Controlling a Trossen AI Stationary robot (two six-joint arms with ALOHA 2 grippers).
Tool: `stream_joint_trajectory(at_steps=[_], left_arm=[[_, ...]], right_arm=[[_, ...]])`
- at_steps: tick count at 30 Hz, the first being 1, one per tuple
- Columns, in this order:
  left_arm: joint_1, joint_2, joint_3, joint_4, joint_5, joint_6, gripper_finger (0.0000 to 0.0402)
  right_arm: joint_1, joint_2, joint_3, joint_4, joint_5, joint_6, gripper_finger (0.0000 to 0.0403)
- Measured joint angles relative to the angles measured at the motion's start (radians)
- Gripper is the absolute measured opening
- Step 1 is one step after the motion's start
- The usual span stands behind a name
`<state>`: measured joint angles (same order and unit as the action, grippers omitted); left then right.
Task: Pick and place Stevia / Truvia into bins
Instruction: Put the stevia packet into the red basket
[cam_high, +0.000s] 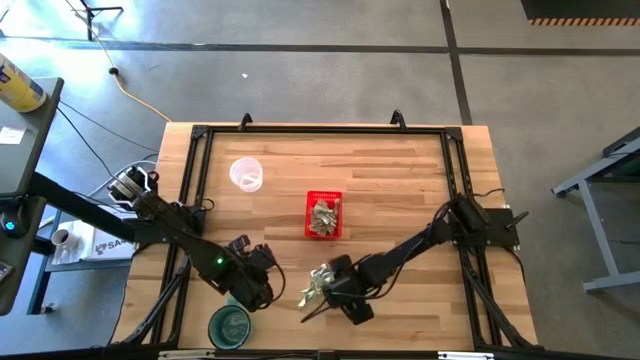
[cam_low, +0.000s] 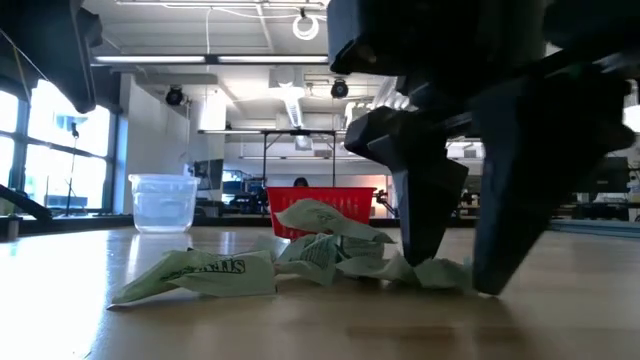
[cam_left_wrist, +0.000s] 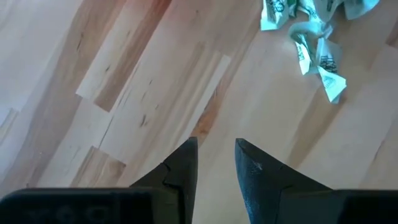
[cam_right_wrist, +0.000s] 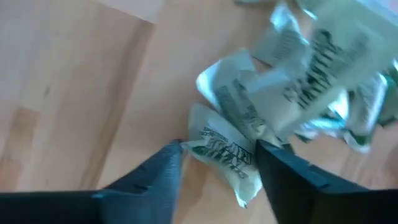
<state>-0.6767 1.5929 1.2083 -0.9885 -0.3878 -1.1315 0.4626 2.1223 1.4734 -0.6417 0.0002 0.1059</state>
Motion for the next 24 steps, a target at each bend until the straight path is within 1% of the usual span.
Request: stream_joint_trajectory(at_steps=[4,8,9,10,11,15,18,20,22,24], left_arm=[[0.002,0.0,0.0,0.0,0.0,0.0,0.014],[0.002,0.0,0.0,-0.001,-0.001,0.0,0.014],[0.002,0.0,0.0,-0.003,-0.007,0.0,0.014],[0.002,0.0,0.0,-0.004,-0.013,0.002,0.014],[0.002,0.0,0.0,-0.004,-0.016,0.008,0.014],[0.002,0.0,0.0,-0.009,-0.027,0.025,0.014],[0.002,0.0,0.0,-0.01,-0.033,0.03,0.014],[0.002,0.0,0.0,-0.01,-0.033,0.032,0.014],[0.002,0.0,0.0,-0.01,-0.033,0.032,0.014],[0.002,0.0,0.0,-0.01,-0.031,0.032,0.014]], right_arm=[[-0.008,-0.002,0.013,-0.051,0.0,0.078,0.0118],[-0.003,0.005,0.078,-0.193,0.015,0.104,0.0035],[0.002,0.006,0.1,-0.228,0.026,0.105,0.0019],[0.006,0.005,0.124,-0.255,0.041,0.11,0.0011],[0.012,0.004,0.151,-0.281,0.064,0.12,0.0009],[0.026,0.004,0.261,-0.39,0.16,0.201,0.0031],[0.004,0.003,0.351,-0.419,0.268,0.236,0.0027],[-0.036,-0.001,0.392,-0.445,0.355,0.24,0.0012],[-0.094,-0.001,0.419,-0.462,0.426,0.219,0.0006],[-0.165,-0.001,0.436,-0.482,0.436,0.17,0.0013]])
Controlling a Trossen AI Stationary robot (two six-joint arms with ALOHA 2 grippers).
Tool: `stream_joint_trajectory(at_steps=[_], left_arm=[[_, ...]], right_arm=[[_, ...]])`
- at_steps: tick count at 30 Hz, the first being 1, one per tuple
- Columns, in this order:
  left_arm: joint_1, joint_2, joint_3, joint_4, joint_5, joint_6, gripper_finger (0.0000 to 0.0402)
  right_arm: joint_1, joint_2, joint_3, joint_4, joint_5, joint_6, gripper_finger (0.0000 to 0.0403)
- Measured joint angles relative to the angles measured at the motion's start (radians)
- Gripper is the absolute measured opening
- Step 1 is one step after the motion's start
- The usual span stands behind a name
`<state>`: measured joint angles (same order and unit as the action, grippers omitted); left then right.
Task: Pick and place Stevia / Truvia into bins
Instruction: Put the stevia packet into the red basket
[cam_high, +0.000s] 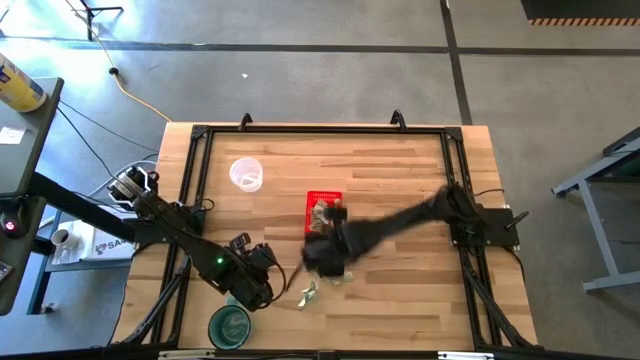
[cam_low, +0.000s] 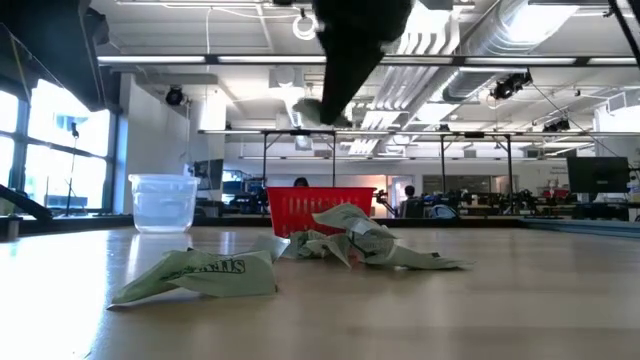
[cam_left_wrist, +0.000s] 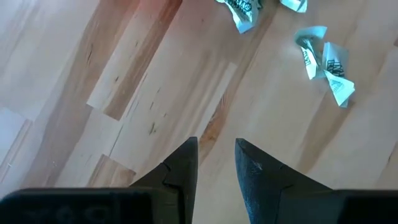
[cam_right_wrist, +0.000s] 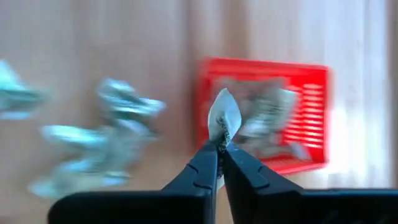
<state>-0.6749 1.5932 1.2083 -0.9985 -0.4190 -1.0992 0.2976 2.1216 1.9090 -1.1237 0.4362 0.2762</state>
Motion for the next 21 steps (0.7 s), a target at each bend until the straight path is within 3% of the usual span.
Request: stream_joint_trajectory(at_steps=[6,11,16,21], left_arm=[[-0.051,0.0,0.0,0.0,0.016,-0.029,0.014],[-0.072,0.0,0.0,0.001,0.011,-0.079,0.014],[-0.041,0.003,0.0,0.055,-0.011,0.005,0.014],[0.056,0.044,0.0,0.257,0.097,0.079,0.0144]], right_arm=[[-0.19,0.002,-0.061,-0.032,-0.173,-0.128,0.0066],[-0.243,0.002,-0.062,0.061,-0.32,-0.11,0.0157],[-0.204,-0.002,-0.025,-0.027,-0.321,-0.05,0.0266],[-0.058,-0.028,-0.027,-0.224,-0.197,0.022,0.0341]])
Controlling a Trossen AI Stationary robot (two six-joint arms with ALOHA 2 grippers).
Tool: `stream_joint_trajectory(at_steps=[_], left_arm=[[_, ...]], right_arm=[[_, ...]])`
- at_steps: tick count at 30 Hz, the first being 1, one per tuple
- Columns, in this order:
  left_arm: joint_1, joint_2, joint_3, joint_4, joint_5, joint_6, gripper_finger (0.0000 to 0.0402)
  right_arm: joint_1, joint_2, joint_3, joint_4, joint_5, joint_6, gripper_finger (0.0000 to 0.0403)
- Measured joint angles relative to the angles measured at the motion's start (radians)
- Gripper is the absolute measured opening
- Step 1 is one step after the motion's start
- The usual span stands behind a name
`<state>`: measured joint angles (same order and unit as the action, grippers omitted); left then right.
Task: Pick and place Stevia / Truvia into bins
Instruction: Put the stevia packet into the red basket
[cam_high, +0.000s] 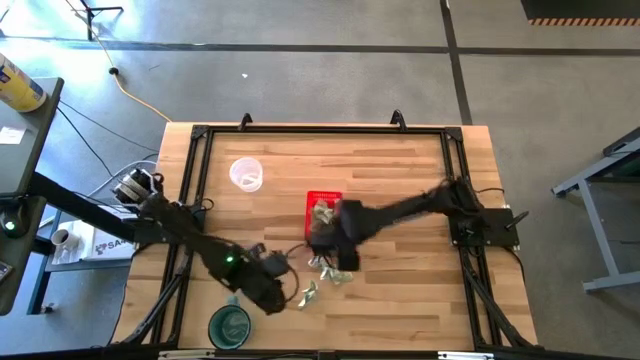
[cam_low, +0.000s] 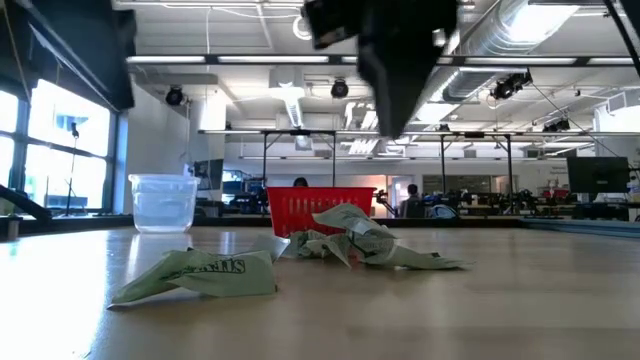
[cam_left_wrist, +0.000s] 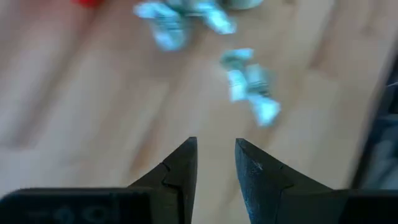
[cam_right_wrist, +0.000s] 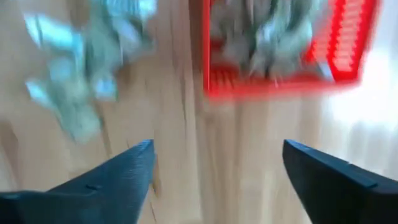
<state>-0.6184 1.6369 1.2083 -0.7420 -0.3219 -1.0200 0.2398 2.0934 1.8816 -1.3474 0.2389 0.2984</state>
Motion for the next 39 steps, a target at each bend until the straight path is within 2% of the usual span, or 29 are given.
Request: stream_joint_trajectory(at_steps=[2,6,10,14,20,29,34,39], left_arm=[[0.032,0.031,0.0,0.11,0.065,-0.01,0.0158],[0.065,0.099,0.004,0.28,0.107,-0.005,0.0208],[0.062,0.143,0.001,0.332,0.172,-0.021,0.0257],[0.056,0.173,0.001,0.32,0.214,-0.118,0.0273],[0.033,0.226,0.001,0.332,0.217,-0.232,0.0266],[0.029,0.305,0.003,0.411,0.183,-0.268,0.0269],[0.027,0.338,0.009,0.394,0.132,-0.267,0.0231],[0.027,0.341,0.011,0.332,0.085,-0.263,0.0162]], right_arm=[[0.063,-0.005,0.0,-0.051,0.041,0.063,0.0359],[0.171,-0.005,-0.001,-0.067,0.047,0.235,0.0372],[0.262,-0.007,0.0,-0.066,0.065,0.398,0.0373],[0.331,-0.007,0.0,-0.097,0.12,0.542,0.0373],[0.377,-0.007,0.0,-0.141,0.194,0.708,0.0373],[0.384,-0.007,0.0,-0.18,0.225,0.776,0.0373],[0.384,-0.007,0.0,-0.186,0.227,0.779,0.0373],[0.384,-0.007,0.0,-0.2,0.227,0.779,0.0373]])
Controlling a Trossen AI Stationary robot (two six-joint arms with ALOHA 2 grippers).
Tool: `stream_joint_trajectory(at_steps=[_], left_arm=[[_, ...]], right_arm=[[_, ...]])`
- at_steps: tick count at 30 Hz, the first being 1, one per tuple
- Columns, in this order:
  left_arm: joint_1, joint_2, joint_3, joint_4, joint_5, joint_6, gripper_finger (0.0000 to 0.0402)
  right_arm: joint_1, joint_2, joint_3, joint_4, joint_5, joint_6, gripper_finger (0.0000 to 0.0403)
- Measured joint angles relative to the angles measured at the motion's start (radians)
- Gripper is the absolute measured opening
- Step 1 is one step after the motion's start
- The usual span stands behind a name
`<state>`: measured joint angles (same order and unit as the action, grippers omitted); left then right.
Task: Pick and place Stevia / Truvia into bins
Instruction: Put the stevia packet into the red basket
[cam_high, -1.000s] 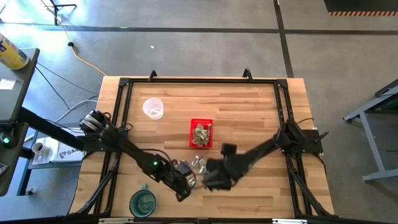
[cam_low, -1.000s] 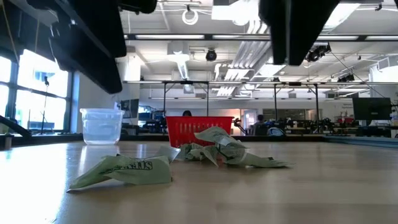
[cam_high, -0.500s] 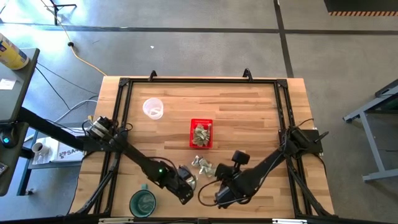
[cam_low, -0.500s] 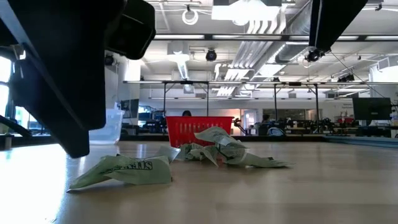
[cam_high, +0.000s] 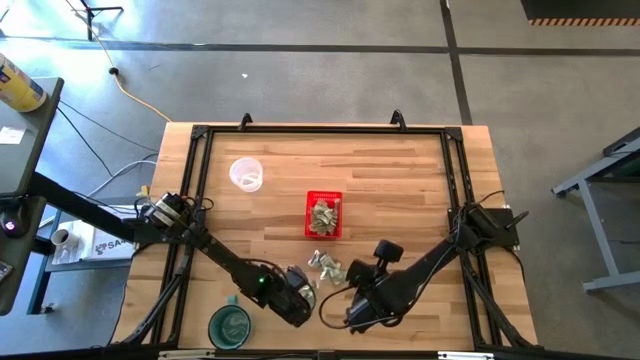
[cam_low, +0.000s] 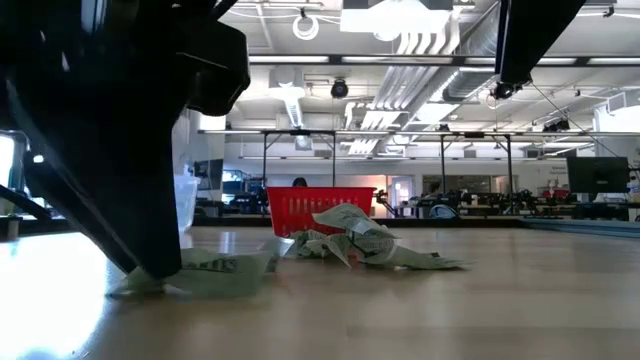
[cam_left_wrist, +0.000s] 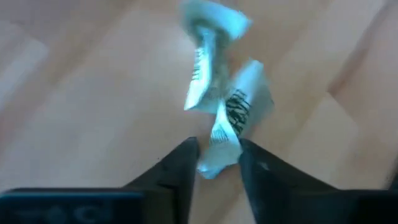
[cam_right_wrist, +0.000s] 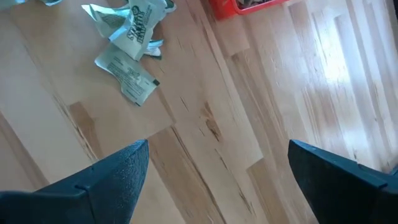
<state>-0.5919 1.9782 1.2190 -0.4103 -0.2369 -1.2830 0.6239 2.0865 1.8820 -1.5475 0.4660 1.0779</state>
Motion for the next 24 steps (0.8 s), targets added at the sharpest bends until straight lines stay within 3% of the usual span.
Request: stream_joint_trajectory(at_steps=[8,11,16,24], left_arm=[[0.005,-0.001,-0.004,-0.104,-0.064,0.166,0.0025],[0.019,-0.015,0.01,-0.192,-0.037,0.186,0.0021],[0.035,-0.047,0.113,-0.411,0.101,0.288,0.0039],[0.122,-0.157,0.344,-0.478,0.073,0.5,0.0021]], right_arm=[[0.0,0.0,0.0,-0.024,0.01,0.026,0.0373],[0.003,0.0,0.0,-0.024,0.003,0.04,0.0373],[0.053,0.0,0.0,-0.024,-0.004,0.083,0.0373],[0.153,0.0,0.0,-0.024,-0.029,0.283,0.0373]])
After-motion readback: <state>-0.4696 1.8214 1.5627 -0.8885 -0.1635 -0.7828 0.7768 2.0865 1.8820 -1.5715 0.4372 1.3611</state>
